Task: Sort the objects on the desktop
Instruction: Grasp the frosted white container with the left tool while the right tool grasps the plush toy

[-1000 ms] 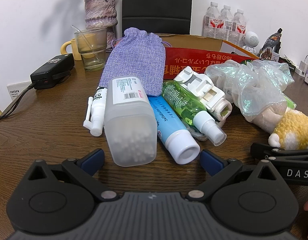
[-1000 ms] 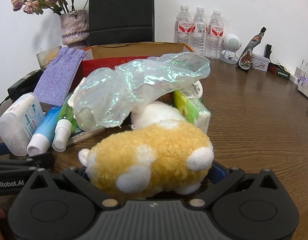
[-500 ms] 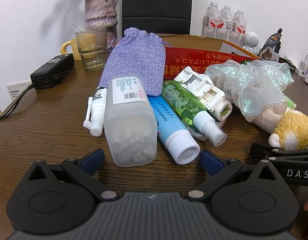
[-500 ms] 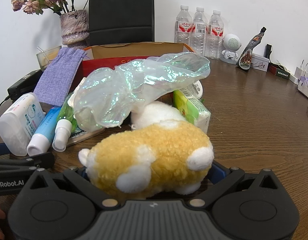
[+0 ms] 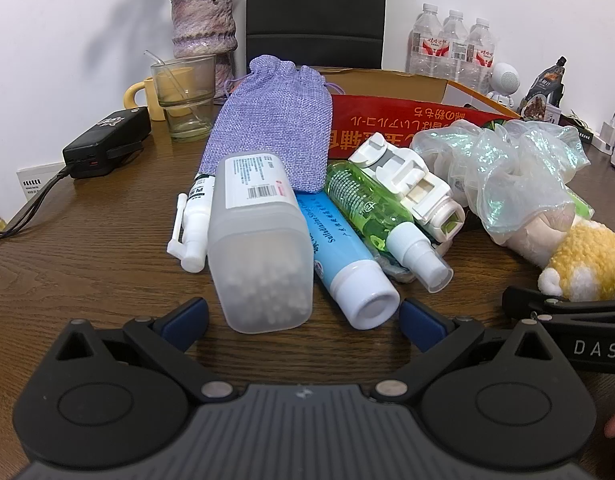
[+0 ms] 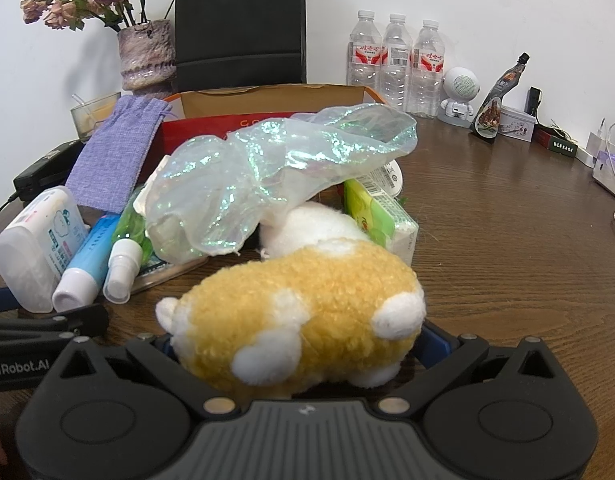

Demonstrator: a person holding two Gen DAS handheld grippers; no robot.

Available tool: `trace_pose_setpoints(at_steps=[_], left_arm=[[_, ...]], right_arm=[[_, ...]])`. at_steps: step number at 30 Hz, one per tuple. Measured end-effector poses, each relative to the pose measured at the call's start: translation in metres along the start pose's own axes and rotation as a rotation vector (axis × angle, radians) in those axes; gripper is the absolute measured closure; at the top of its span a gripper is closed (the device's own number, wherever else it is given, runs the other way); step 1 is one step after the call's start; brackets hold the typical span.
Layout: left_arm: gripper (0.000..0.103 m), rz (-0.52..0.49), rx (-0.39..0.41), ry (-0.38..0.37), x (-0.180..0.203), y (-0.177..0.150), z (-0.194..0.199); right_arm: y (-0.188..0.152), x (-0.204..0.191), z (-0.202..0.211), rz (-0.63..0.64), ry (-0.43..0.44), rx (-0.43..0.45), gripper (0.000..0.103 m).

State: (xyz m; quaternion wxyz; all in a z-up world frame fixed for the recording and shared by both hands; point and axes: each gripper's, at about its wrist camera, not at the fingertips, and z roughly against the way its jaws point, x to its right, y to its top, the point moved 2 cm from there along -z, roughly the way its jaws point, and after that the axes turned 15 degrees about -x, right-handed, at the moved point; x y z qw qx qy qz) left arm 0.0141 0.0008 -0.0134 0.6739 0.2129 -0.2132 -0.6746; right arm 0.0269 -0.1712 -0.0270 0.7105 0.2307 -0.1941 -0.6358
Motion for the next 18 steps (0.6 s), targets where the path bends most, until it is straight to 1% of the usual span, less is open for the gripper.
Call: trace_pose_setpoints(at_steps=[2, 3, 6, 8, 9, 10, 11, 12, 13, 14, 15, 18], left_arm=[[0.000, -0.004, 0.003, -0.009, -0.001, 0.000, 0.001], [0.000, 0.006, 0.016, -0.034, -0.005, -0.001, 0.004], [0.000, 0.065, 0.104, -0.134, -0.020, -0.001, 0.023], [0.000, 0.070, 0.153, -0.139, -0.028, 0.006, 0.028], [0.000, 0.078, 0.169, -0.126, -0.031, 0.009, 0.027], [0.001, 0.085, 0.168, -0.111, -0.033, 0.013, 0.023], [0.016, 0.080, 0.154, -0.108, -0.035, 0.014, 0.020], [0.052, 0.075, 0.139, -0.107, -0.036, 0.015, 0.017], [0.052, 0.076, 0.133, -0.099, -0.037, 0.014, 0.017], [0.056, 0.077, 0.128, -0.092, -0.038, 0.012, 0.016], [0.057, 0.068, 0.136, -0.089, -0.039, 0.009, 0.018], [0.057, 0.050, 0.138, -0.108, -0.042, -0.006, 0.031]], right_arm=[[0.000, -0.001, 0.000, -0.001, -0.007, -0.001, 0.000], [0.000, -0.001, 0.000, -0.001, -0.008, -0.001, 0.000], [-0.002, 0.000, 0.003, -0.001, -0.008, -0.006, 0.000], [-0.007, 0.000, 0.009, 0.003, -0.001, -0.010, 0.003], [-0.010, 0.000, 0.013, 0.006, 0.024, 0.004, 0.007], [-0.012, 0.000, 0.017, 0.001, 0.053, 0.022, 0.008], [-0.014, 0.001, 0.020, -0.006, 0.076, 0.036, 0.008], [-0.014, 0.001, 0.022, -0.010, 0.088, 0.051, 0.008], [-0.014, 0.002, 0.025, -0.012, 0.098, 0.066, 0.010], [-0.013, 0.003, 0.026, -0.011, 0.092, 0.075, 0.010], [-0.011, 0.004, 0.027, -0.009, 0.082, 0.081, 0.011], [-0.011, 0.007, 0.029, -0.009, 0.080, 0.088, 0.016]])
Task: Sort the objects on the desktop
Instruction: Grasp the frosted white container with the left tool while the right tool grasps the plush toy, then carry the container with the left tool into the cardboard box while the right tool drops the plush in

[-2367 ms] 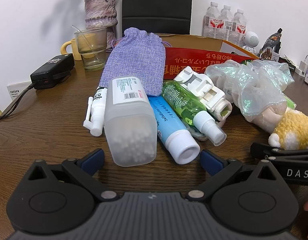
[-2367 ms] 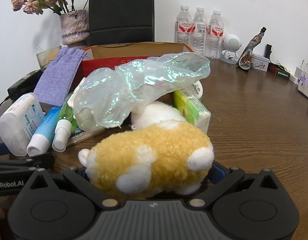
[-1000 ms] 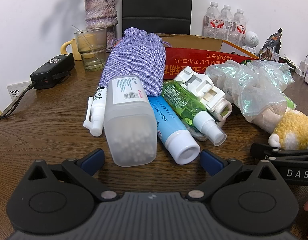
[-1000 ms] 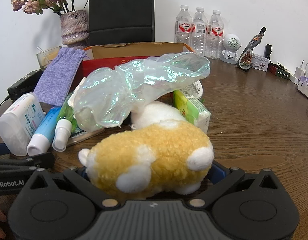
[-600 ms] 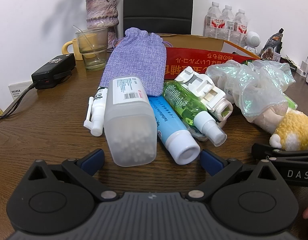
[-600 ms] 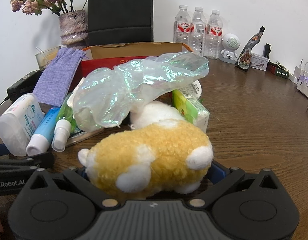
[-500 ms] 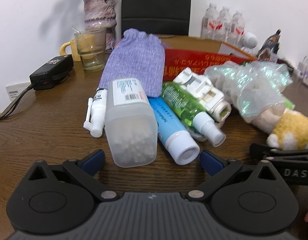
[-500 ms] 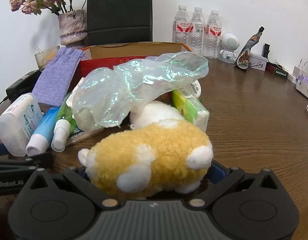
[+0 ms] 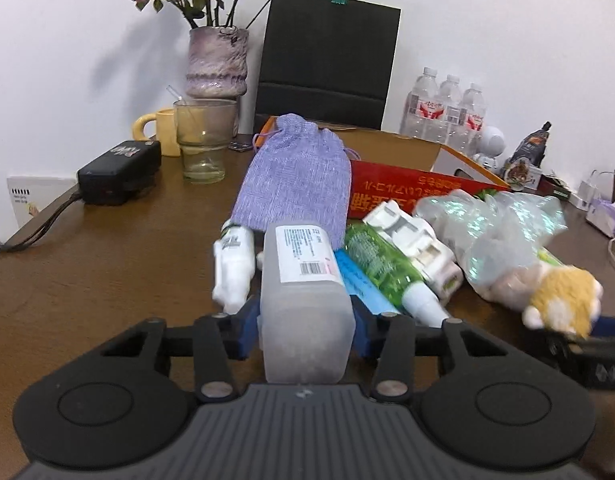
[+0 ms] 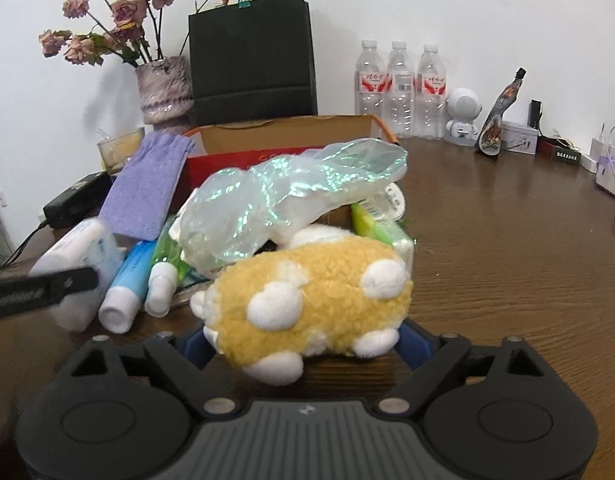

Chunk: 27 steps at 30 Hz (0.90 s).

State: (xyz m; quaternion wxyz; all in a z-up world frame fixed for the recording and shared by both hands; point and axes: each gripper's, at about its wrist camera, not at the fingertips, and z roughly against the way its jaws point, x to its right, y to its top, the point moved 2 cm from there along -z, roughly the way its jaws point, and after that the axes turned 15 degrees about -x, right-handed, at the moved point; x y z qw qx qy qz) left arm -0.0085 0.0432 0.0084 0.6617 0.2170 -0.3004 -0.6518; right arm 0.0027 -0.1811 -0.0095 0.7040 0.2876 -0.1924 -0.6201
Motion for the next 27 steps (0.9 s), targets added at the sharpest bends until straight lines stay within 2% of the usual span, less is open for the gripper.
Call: trace_pose_setpoints(at_steps=[3, 5, 9, 10, 12, 14, 16, 18, 21, 27], left_arm=[[0.058, -0.047, -0.005, -0.041, -0.002, -0.018, 0.022], [0.057, -0.085, -0.018, -0.061, -0.001, -0.029, 0.033], [0.056, -0.152, 0.016, -0.035, 0.010, -0.037, 0.036], [0.054, -0.160, 0.017, -0.025, 0.012, -0.037, 0.033], [0.039, -0.162, 0.014, -0.018, 0.015, -0.036, 0.029], [0.029, -0.148, 0.003, -0.029, 0.015, -0.035, 0.024], [0.030, -0.132, 0.002, -0.031, 0.015, -0.036, 0.023], [0.058, -0.124, 0.002, -0.032, 0.013, -0.036, 0.023], [0.058, -0.116, -0.013, -0.041, 0.010, -0.036, 0.025], [0.059, -0.149, 0.028, -0.062, 0.015, -0.035, 0.042]], right_arm=[[-0.006, 0.000, 0.009, 0.034, 0.028, -0.018, 0.019], [-0.019, -0.004, 0.019, 0.099, 0.027, -0.052, 0.018], [-0.041, -0.010, 0.043, 0.207, 0.044, -0.109, 0.015], [-0.042, -0.009, 0.049, 0.195, 0.055, -0.104, 0.013], [-0.041, -0.007, 0.060, 0.162, 0.075, -0.090, 0.010], [-0.036, -0.002, 0.064, 0.096, 0.090, -0.070, 0.009], [-0.031, 0.003, 0.061, 0.041, 0.104, -0.057, 0.002], [-0.030, 0.001, 0.051, 0.033, 0.083, -0.079, 0.002], [-0.033, -0.004, 0.037, 0.052, 0.042, -0.129, 0.002], [-0.032, -0.007, 0.022, 0.149, 0.023, -0.080, 0.002]])
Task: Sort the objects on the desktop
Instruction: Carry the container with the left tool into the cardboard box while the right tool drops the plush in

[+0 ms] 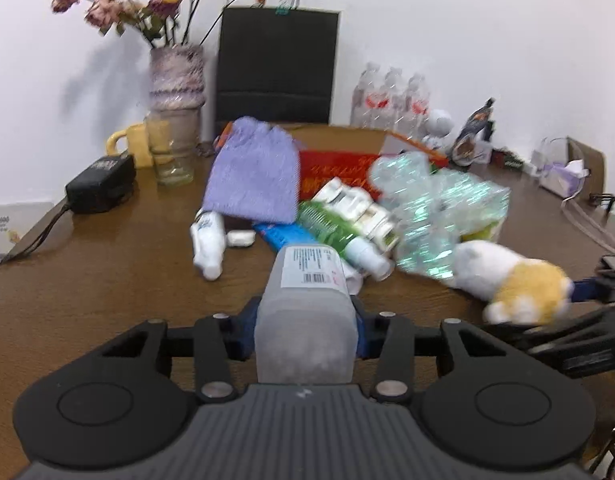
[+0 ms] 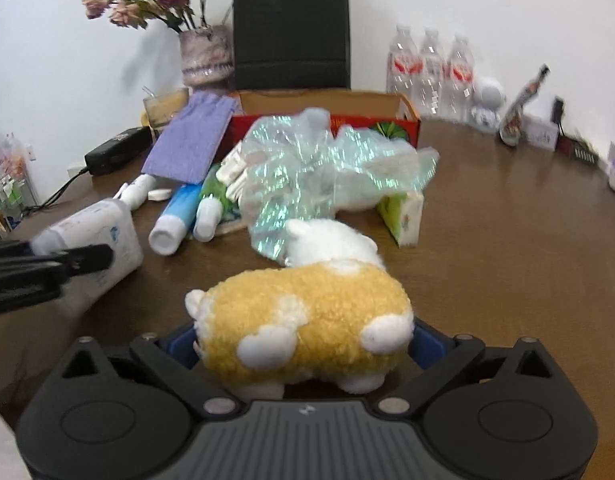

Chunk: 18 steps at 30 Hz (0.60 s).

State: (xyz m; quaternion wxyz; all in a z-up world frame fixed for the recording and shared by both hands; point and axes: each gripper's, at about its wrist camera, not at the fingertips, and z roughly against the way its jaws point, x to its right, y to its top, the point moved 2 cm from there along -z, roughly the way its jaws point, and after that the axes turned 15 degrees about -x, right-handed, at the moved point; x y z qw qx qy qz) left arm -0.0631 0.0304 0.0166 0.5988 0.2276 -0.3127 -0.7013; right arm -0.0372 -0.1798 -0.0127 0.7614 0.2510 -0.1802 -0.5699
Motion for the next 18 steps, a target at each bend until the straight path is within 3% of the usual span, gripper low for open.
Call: trace_pose_setpoints(at_steps=[3, 7, 12, 15, 18], left_arm=[[0.059, -0.047, 0.044, -0.020, 0.007, 0.001, 0.010], [0.059, -0.013, 0.032, -0.029, 0.006, 0.002, 0.008], [0.059, 0.026, 0.076, -0.051, 0.001, 0.014, 0.025], [0.059, 0.021, 0.118, -0.053, -0.007, 0.039, 0.032], [0.059, 0.014, 0.170, -0.071, -0.019, 0.093, 0.032]], right_arm=[[0.000, 0.002, -0.008, 0.050, 0.014, 0.030, 0.009], [-0.004, 0.012, 0.003, -0.014, 0.078, 0.054, 0.016], [-0.013, 0.011, 0.053, 0.036, 0.118, 0.126, 0.016], [-0.007, 0.016, 0.097, 0.042, 0.099, 0.244, 0.016], [0.024, 0.025, 0.118, 0.035, 0.069, 0.350, 0.015]])
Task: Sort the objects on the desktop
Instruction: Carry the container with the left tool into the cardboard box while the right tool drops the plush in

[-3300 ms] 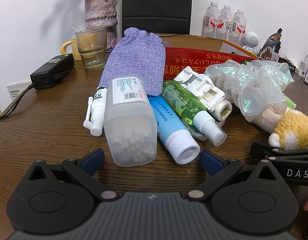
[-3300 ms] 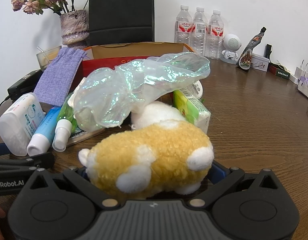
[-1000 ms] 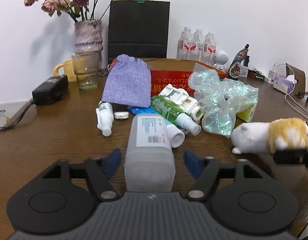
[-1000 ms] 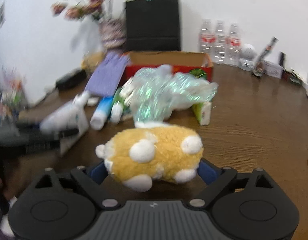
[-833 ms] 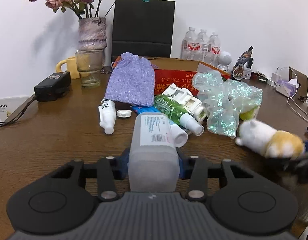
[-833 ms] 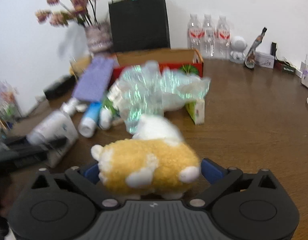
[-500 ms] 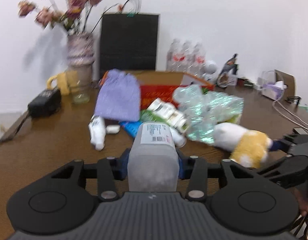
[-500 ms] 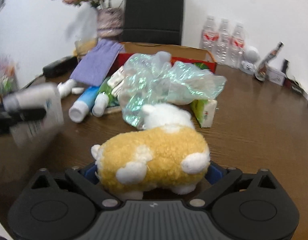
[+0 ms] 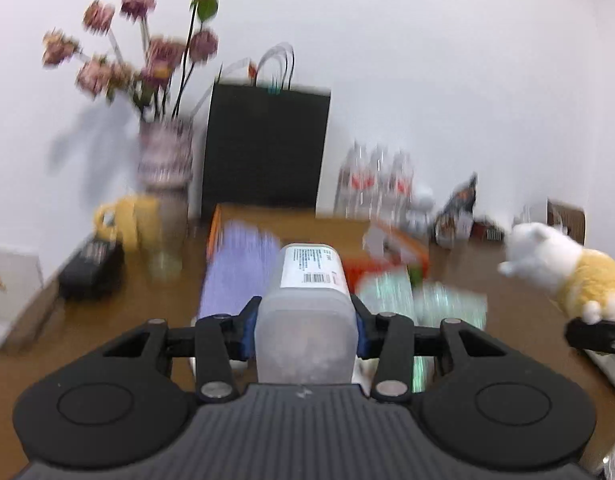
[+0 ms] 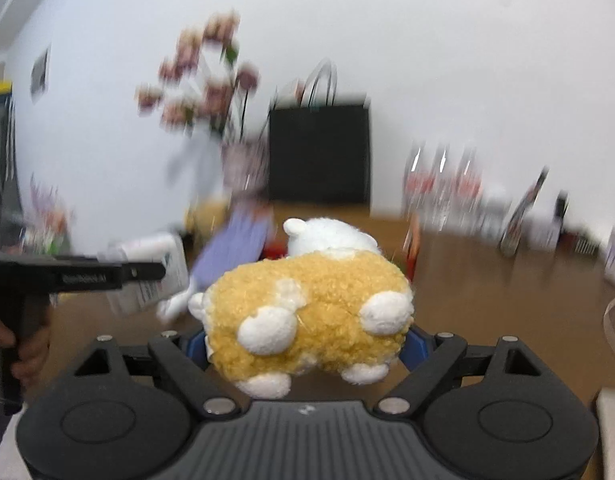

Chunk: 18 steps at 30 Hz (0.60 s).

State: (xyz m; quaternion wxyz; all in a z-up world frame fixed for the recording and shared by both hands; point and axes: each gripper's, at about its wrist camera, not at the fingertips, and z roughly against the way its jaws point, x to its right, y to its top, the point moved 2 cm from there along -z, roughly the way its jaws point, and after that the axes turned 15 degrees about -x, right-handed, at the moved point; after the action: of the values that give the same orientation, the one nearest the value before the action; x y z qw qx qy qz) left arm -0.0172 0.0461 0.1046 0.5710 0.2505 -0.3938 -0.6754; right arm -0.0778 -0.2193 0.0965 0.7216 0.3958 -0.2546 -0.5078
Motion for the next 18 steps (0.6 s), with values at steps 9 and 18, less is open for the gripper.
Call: trace_pose_setpoints(at_steps=[9, 18], left_arm=[[0.059, 0.114, -0.239, 0.045, -0.034, 0.163, -0.199], [0.057, 0.126, -0.426, 0.208, -0.061, 0.186, -0.317]], right_arm=[[0.150, 0.058, -0.172, -0.031, -0.055, -0.126, 0.015], [0.194, 0.095, -0.359, -0.157, -0.084, -0.440, 0.012]])
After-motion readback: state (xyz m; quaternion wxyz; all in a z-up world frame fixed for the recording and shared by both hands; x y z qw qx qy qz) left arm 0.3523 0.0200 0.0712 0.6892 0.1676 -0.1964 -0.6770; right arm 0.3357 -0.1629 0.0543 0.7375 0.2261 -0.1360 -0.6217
